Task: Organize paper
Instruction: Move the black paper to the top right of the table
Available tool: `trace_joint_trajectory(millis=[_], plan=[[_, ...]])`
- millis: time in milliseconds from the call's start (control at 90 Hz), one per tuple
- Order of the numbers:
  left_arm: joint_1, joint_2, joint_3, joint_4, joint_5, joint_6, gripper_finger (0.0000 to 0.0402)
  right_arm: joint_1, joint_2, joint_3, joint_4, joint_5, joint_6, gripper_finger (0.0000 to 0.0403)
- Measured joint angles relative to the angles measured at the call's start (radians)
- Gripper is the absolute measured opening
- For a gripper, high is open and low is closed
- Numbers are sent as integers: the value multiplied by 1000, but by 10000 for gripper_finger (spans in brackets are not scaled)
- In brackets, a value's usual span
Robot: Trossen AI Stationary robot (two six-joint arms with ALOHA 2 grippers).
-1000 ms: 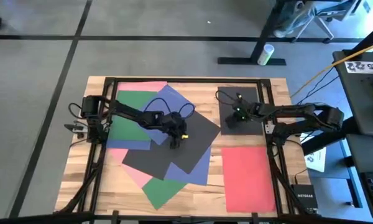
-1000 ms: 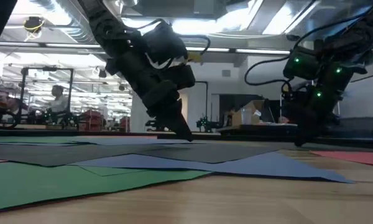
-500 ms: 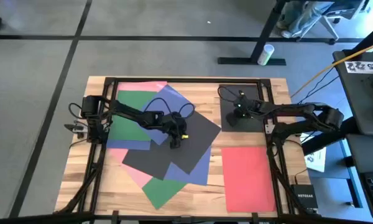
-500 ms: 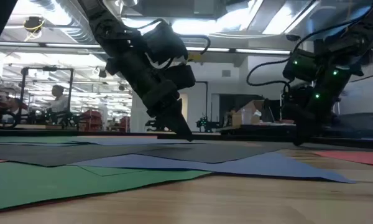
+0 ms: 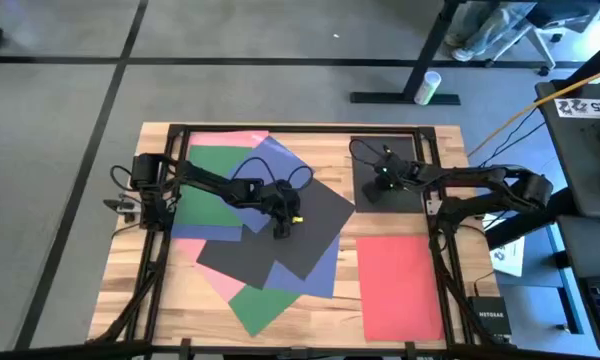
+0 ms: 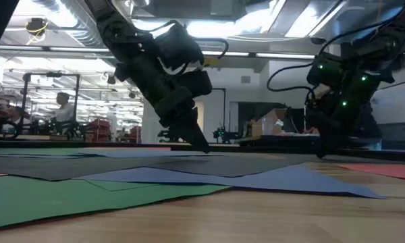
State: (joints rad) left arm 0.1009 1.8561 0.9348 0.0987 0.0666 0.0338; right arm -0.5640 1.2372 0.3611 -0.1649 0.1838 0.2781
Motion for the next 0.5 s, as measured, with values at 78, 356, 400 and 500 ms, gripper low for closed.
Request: trace_joint_trajectory(millis=[78, 356, 400, 500], plan=[[0, 0, 0, 0, 0, 0, 0, 1, -2, 0, 16, 8, -25, 0], [0, 0, 0, -1, 0, 0, 0, 3, -103, 2, 29, -28, -48, 0], [0, 0, 0, -2, 0, -1, 0, 13, -129, 2, 5, -56, -31, 0], [0, 0, -9, 5, 0, -10, 0, 63, -190, 2, -108, -107, 29, 0]])
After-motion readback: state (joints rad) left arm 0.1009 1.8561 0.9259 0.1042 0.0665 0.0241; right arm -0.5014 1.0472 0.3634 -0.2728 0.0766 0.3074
